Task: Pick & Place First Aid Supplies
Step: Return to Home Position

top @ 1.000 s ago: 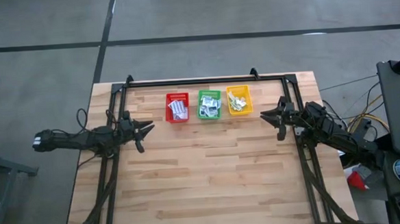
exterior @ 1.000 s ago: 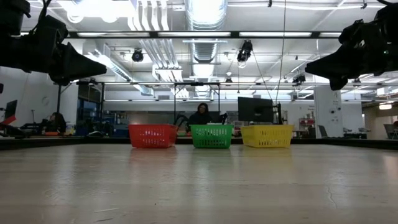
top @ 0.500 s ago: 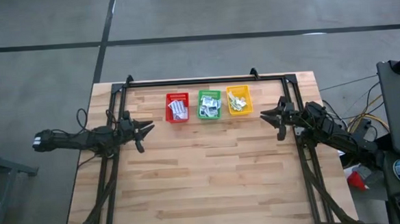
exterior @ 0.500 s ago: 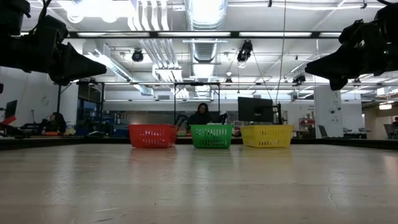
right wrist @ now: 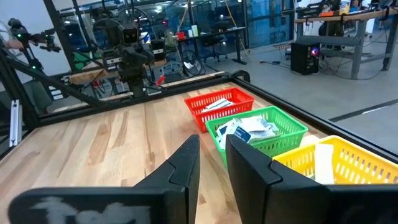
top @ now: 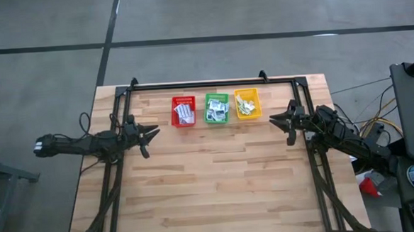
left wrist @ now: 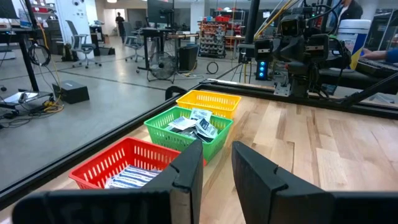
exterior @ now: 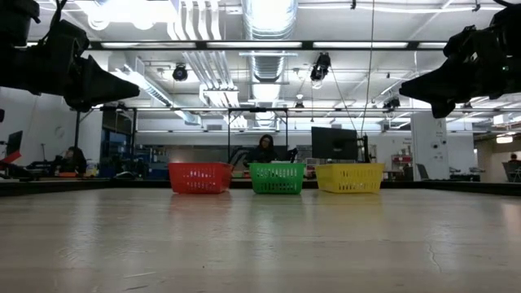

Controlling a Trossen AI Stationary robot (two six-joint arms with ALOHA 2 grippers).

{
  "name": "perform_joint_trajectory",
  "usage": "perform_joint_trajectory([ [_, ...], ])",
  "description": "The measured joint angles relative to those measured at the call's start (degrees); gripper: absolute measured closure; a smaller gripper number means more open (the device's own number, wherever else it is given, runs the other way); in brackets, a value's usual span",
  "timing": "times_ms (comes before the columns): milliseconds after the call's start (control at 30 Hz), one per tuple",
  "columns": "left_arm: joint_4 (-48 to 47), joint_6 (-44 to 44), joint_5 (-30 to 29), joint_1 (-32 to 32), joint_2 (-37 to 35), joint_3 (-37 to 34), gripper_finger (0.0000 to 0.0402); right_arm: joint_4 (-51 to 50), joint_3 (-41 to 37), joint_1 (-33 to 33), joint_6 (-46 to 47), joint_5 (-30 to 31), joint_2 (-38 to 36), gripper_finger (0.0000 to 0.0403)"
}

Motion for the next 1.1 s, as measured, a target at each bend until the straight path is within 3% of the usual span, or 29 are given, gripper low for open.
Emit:
perform_joint_trajectory([
  [367, 0.02, 0.00, 0.01, 0.00, 0.00, 0.00, 0.0319, 0.02, 0.00, 0.00, 0.00, 0.00, 0.02, 0.0339],
  [1100, 0.15, 0.00, 0.02, -0.02, 0.00, -0.09, 0.0319, 0.00, 0.00, 0.00, 0.00, 0.00, 0.02, 0.0312],
])
